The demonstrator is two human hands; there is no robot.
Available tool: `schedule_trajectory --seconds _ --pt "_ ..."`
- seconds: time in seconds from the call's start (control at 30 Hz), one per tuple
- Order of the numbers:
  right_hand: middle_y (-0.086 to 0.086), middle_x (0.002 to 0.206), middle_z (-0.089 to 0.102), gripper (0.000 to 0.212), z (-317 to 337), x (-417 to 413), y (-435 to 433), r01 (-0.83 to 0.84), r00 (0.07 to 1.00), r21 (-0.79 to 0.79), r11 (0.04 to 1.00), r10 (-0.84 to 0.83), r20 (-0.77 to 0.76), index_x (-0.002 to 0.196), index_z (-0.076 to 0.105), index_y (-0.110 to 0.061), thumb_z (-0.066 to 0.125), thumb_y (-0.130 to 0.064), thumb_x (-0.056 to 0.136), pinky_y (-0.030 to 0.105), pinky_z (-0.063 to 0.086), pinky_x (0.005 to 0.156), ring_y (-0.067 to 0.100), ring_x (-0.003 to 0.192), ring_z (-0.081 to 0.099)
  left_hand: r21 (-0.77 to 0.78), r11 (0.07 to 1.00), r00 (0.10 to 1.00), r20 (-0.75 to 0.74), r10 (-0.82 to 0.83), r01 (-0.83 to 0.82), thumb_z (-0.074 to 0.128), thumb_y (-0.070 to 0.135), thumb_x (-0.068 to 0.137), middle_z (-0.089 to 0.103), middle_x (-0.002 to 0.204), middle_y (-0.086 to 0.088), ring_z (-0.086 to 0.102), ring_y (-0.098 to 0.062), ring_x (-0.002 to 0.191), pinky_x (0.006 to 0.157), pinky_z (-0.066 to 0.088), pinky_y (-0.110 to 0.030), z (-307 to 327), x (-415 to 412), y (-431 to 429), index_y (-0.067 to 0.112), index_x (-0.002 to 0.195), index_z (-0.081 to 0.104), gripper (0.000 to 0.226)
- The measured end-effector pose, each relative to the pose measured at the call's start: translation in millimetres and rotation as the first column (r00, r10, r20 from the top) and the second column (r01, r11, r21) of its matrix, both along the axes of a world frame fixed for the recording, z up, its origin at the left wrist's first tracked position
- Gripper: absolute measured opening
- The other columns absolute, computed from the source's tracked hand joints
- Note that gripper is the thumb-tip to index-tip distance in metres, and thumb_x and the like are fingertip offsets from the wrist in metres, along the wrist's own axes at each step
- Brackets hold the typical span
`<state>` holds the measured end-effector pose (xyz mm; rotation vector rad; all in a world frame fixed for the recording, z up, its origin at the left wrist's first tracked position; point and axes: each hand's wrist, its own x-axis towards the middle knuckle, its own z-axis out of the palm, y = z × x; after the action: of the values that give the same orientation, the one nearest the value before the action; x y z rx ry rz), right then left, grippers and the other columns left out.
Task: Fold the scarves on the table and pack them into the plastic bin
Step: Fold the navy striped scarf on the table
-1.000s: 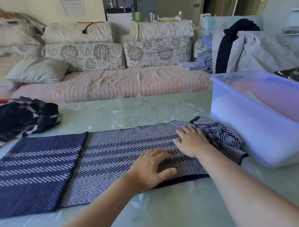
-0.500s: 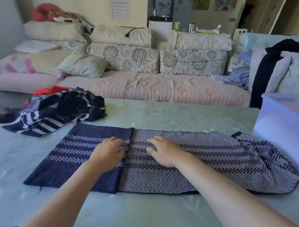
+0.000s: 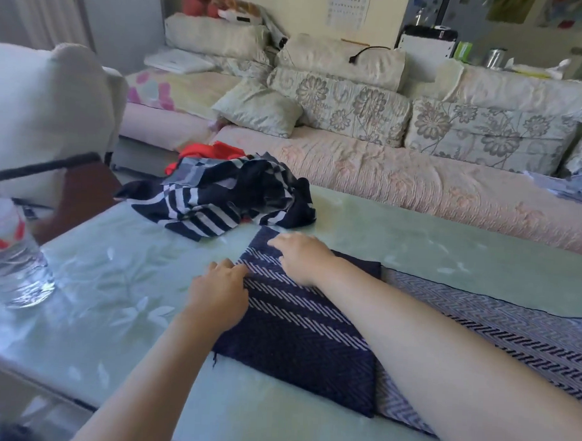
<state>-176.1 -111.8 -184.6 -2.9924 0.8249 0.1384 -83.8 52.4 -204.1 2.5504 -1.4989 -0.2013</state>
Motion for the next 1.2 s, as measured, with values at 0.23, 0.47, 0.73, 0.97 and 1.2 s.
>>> schedule_trajectory --seconds 0.23,0.47,0.73,0.97,1.2 --pt "-0.004 0.163 0.023 0.079 -2 62 -9 -0.093 0.987 -0.077 0.993 0.081 -0.137 0.156 0.028 -0.03 0.047 0.009 0.09 0.044 0.048 0.1 0.028 0.135 0.046 0.007 0.994 0.992 -0.067 0.108 -0.107 0.053 0.021 0.095 0.048 0.103 -0.007 0.049 -0.023 0.09 0.072 0.041 -0.031 0 17 6 0.013 0.101 0.046 0.012" --pt "0.004 0.131 0.053 0.052 12 70 -25 -0.173 0.977 -0.084 0.981 0.161 -0.137 0.129 0.063 -0.024 0.051 0.004 0.087 0.036 0.047 0.092 0.027 0.12 0.054 0.098 0.992 0.996 -0.005 0.085 -0.084 0.052 0.032 0.095 0.049 0.094 0.0 0.046 -0.02 0.084 0.07 0.038 -0.029 8 23 17 0.016 0.092 0.041 0.02" --pt "-0.006 0.089 0.063 0.033 57 -18 -50 -0.044 0.992 -0.062 0.997 0.051 0.112 0.097 0.074 -0.02 0.053 0.002 0.083 0.027 0.042 0.072 0.016 0.086 0.057 -0.065 0.997 0.959 -0.277 -0.051 0.035 0.056 0.03 0.09 0.055 0.084 0.005 0.053 -0.012 0.074 0.061 0.043 -0.027 51 -13 4 0.022 0.089 0.054 0.009" --pt "0.005 0.1 0.074 0.035 67 -148 -82 0.127 0.982 -0.066 0.99 -0.116 0.151 0.104 0.077 -0.018 0.052 0.002 0.089 0.038 0.053 0.083 0.023 0.09 0.065 -0.177 0.952 0.861 -0.409 -0.301 0.248 0.063 0.03 0.088 0.066 0.087 -0.005 0.062 -0.019 0.079 0.067 0.049 -0.03 84 -101 -34 0.018 0.09 0.066 0.012" --pt "0.008 0.117 0.072 0.04 58 -273 -100 0.26 0.946 -0.033 0.965 -0.248 0.208 0.11 0.078 -0.015 0.051 0.007 0.089 0.042 0.049 0.097 0.029 0.111 0.065 -0.22 0.878 0.736 -0.48 -0.477 0.426 0.066 0.033 0.085 0.068 0.088 -0.01 0.056 -0.018 0.07 0.063 0.041 -0.028 84 -210 -82 0.012 0.092 0.067 0.022"
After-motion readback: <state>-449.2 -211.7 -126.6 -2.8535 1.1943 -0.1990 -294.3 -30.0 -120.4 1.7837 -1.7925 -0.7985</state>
